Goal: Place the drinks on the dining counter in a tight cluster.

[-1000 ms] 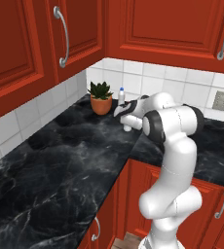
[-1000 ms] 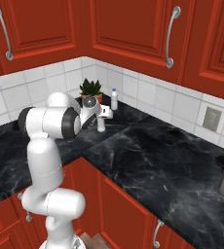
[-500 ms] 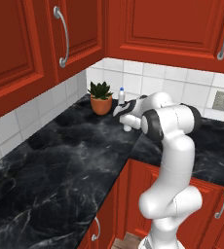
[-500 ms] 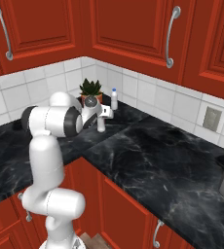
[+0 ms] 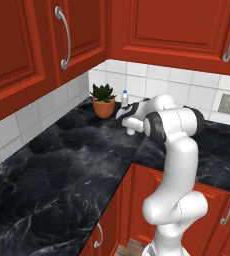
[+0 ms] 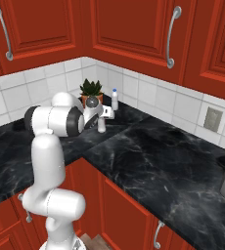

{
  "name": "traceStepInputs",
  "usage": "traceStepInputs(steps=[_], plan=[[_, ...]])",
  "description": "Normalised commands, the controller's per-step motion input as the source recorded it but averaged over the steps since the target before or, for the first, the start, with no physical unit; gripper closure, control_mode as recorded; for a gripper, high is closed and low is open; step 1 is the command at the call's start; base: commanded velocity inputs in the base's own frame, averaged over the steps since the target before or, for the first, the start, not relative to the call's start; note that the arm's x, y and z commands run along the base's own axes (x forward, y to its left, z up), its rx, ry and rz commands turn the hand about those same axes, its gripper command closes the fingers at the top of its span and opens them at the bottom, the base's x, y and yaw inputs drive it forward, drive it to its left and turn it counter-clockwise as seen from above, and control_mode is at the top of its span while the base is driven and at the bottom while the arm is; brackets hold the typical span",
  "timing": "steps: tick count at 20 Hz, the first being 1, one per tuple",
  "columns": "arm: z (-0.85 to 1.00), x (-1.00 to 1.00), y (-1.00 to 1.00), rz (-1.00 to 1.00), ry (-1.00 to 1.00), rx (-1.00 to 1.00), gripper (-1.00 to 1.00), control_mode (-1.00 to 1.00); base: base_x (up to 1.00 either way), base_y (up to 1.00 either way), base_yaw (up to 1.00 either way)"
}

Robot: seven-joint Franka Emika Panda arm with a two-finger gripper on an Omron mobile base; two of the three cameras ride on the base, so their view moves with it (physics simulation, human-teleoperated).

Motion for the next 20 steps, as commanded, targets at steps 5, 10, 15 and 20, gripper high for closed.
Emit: traceStepInputs(steps=[5,10,15,20], plan=[[-0.08,0.1,0.0,0.0,0.0,0.0,-1.0,-1.0,0.0,0.0,0.0],[-0.07,0.09,0.0,0.0,0.0,0.0,-1.0,-1.0,0.0,0.0,0.0],[-0.06,0.09,0.0,0.0,0.0,0.0,-1.0,-1.0,0.0,0.0,0.0],[-0.04,0.09,0.0,0.0,0.0,0.0,-1.0,-1.0,0.0,0.0,0.0]])
